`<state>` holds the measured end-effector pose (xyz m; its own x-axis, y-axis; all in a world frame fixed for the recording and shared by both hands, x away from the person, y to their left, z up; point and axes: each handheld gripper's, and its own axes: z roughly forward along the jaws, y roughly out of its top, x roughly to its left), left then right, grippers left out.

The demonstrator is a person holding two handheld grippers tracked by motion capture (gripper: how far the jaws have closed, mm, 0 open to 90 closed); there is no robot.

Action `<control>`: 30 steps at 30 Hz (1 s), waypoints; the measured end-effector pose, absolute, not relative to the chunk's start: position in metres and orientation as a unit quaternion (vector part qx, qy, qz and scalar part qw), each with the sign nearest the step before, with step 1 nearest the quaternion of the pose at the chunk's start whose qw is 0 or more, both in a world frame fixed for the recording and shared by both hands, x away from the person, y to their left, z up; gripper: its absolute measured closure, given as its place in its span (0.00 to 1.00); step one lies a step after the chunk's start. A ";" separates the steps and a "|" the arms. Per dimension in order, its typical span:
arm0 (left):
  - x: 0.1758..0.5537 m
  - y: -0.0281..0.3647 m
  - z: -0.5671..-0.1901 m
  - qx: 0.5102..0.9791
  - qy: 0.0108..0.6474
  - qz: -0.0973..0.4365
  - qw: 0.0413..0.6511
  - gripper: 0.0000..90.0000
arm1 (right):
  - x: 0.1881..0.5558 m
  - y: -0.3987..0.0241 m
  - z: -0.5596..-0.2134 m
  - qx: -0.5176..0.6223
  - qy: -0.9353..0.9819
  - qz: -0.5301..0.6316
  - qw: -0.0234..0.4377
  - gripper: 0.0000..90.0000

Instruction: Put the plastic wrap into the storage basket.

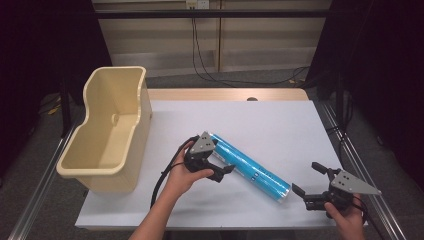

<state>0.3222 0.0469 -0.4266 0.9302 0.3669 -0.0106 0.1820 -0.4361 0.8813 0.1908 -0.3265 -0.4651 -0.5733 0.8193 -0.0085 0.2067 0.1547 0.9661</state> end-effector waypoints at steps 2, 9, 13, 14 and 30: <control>0.324 0.042 -0.427 0.853 0.159 0.080 0.490 0.01 | 0.191 -0.326 -0.465 0.363 0.706 0.538 0.284 0.00; 0.330 0.029 -0.425 0.876 0.135 0.065 0.459 0.01 | 0.191 -0.326 -0.465 0.361 0.707 0.539 0.281 0.00; 0.334 0.023 -0.425 0.889 0.114 0.066 0.438 0.01 | 0.191 -0.326 -0.465 0.359 0.708 0.539 0.281 0.00; 0.335 0.022 -0.424 0.891 0.109 0.063 0.435 0.01 | 0.191 -0.326 -0.465 0.360 0.708 0.539 0.282 0.00; 0.356 0.003 -0.429 0.921 0.079 0.058 0.378 0.01 | 0.192 -0.327 -0.466 0.360 0.709 0.539 0.279 0.00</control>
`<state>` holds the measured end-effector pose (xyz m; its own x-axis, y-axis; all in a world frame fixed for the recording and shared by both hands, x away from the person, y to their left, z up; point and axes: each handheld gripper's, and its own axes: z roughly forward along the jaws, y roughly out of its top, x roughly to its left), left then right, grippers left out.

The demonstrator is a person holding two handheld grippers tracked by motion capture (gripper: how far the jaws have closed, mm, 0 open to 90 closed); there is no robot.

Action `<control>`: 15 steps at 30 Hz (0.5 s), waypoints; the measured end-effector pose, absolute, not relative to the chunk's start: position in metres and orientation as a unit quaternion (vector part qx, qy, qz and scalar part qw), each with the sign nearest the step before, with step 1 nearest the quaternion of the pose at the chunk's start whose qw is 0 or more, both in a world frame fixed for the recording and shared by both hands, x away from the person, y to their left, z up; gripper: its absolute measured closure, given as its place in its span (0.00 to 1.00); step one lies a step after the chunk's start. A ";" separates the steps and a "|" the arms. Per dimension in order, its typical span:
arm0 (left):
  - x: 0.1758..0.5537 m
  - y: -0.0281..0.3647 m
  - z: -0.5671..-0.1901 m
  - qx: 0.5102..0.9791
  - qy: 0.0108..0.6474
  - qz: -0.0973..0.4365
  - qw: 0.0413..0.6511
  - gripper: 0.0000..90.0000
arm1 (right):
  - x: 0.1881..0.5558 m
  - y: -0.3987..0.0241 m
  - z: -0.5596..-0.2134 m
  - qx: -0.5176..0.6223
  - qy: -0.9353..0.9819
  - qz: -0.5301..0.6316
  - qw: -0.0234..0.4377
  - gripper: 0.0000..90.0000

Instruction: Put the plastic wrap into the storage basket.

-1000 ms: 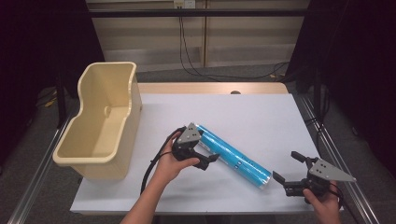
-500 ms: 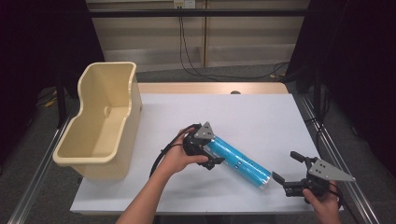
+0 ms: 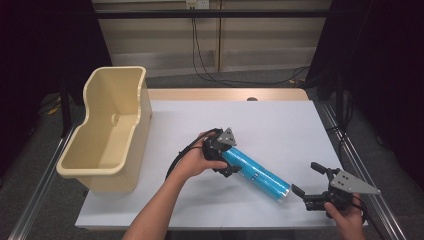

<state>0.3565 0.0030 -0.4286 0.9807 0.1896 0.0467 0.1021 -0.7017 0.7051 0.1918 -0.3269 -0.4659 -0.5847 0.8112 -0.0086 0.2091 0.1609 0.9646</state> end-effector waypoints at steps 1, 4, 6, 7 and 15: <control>0.358 0.002 -0.429 0.922 0.077 0.059 0.375 0.01 | 0.192 -0.327 -0.466 0.360 0.709 0.539 0.279 0.00; 0.361 -0.001 -0.430 0.923 0.071 0.057 0.375 0.01 | 0.192 -0.327 -0.466 0.359 0.711 0.537 0.278 0.00; 0.363 -0.004 -0.431 0.923 0.067 0.050 0.375 0.01 | 0.192 -0.327 -0.466 0.359 0.711 0.538 0.277 0.00; 0.363 -0.005 -0.432 0.925 0.065 0.046 0.373 0.01 | 0.192 -0.328 -0.466 0.359 0.710 0.538 0.277 0.00; 0.368 -0.013 -0.438 0.929 0.052 0.040 0.363 0.01 | 0.192 -0.329 -0.467 0.361 0.711 0.537 0.276 0.00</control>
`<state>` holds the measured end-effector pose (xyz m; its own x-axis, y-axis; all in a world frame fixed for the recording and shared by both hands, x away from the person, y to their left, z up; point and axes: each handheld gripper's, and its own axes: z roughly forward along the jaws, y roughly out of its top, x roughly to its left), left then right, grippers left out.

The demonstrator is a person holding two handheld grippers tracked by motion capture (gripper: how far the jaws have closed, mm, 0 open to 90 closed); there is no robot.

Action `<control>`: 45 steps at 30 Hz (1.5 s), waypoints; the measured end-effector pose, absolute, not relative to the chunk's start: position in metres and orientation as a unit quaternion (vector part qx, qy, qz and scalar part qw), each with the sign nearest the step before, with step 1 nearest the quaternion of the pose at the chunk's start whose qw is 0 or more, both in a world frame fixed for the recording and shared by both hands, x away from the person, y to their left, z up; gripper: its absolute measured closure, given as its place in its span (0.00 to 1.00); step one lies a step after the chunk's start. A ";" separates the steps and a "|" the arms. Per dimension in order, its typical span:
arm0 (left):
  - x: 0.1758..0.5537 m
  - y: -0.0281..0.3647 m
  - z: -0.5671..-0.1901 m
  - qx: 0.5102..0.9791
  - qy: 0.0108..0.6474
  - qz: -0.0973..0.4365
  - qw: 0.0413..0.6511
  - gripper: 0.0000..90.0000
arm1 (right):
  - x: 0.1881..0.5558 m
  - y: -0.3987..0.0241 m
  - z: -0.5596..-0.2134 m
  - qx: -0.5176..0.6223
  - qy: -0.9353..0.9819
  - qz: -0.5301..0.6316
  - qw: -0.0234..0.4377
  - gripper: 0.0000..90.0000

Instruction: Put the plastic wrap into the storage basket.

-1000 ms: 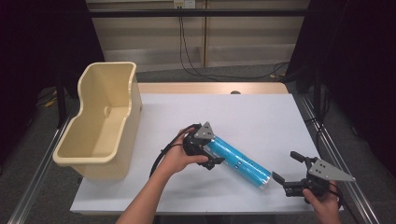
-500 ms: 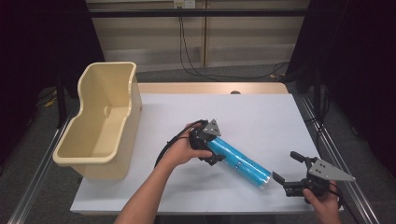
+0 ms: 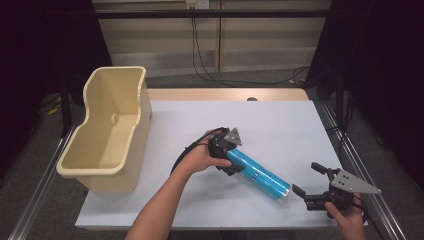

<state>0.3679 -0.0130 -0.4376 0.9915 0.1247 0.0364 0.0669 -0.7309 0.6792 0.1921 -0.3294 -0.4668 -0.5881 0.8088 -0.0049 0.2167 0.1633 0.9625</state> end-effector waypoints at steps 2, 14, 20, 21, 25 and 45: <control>0.369 -0.015 -0.440 0.931 0.047 0.041 0.361 0.01 | 0.192 -0.330 -0.467 0.361 0.711 0.537 0.275 0.00; 0.371 -0.019 -0.452 0.925 0.011 0.028 0.379 0.00 | 0.193 -0.331 -0.467 0.360 0.713 0.538 0.270 0.00; 0.368 -0.017 -0.453 0.925 0.001 0.037 0.378 0.00 | 0.192 -0.332 -0.467 0.360 0.713 0.538 0.270 0.01; 0.367 -0.017 -0.453 0.924 0.003 0.039 0.381 0.00 | 0.193 -0.332 -0.467 0.360 0.713 0.538 0.270 0.01; 0.365 -0.016 -0.453 0.925 -0.008 0.044 0.378 0.00 | 0.192 -0.331 -0.467 0.359 0.714 0.537 0.269 0.01; 0.355 -0.021 -0.456 0.946 -0.089 0.072 0.305 0.00 | 0.193 -0.332 -0.467 0.359 0.714 0.538 0.268 0.01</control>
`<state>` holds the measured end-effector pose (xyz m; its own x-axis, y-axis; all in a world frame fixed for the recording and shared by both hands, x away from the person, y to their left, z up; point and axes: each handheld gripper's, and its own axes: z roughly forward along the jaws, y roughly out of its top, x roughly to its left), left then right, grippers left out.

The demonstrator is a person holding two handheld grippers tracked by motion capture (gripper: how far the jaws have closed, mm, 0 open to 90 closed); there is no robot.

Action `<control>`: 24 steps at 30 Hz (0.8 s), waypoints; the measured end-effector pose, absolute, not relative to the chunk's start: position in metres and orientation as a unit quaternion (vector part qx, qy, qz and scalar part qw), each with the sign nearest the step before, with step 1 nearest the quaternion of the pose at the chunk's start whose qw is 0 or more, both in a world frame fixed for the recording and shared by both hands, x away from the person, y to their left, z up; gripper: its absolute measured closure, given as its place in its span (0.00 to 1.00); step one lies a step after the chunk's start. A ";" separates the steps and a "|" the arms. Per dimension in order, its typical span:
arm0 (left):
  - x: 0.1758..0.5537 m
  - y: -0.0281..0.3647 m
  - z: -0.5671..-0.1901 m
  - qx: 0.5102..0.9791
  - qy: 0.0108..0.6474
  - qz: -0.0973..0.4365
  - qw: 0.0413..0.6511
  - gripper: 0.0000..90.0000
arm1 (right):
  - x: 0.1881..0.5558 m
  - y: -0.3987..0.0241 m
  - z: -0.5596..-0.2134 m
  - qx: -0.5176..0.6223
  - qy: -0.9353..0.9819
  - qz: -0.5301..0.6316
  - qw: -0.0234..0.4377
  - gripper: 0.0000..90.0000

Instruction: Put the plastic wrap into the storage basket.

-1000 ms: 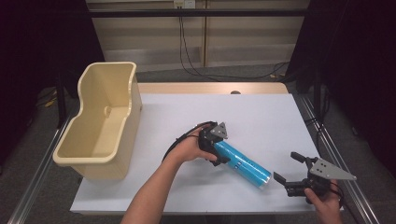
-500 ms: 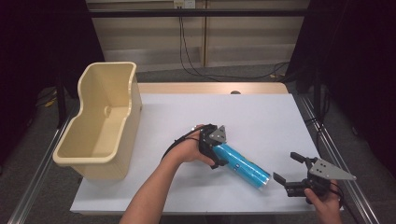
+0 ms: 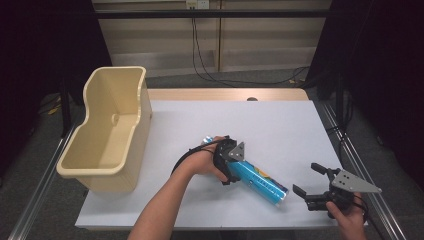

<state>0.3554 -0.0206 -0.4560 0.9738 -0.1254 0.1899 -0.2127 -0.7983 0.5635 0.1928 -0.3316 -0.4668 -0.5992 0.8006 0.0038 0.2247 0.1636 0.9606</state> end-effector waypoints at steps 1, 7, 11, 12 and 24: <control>0.354 -0.021 -0.456 0.947 -0.088 0.074 0.300 0.00 | 0.193 -0.332 -0.467 0.359 0.714 0.538 0.267 0.01; 0.348 -0.018 -0.450 0.951 -0.093 0.088 0.282 0.03 | 0.192 -0.332 -0.466 0.358 0.715 0.537 0.269 0.01; 0.344 -0.011 -0.446 0.950 -0.080 0.086 0.290 0.06 | 0.191 -0.334 -0.466 0.361 0.713 0.537 0.270 0.01; 0.344 -0.010 -0.446 0.948 -0.079 0.087 0.295 0.06 | 0.191 -0.334 -0.466 0.361 0.713 0.537 0.269 0.01; 0.349 -0.009 -0.456 0.941 -0.083 0.068 0.321 0.03 | 0.192 -0.333 -0.466 0.360 0.715 0.538 0.266 0.01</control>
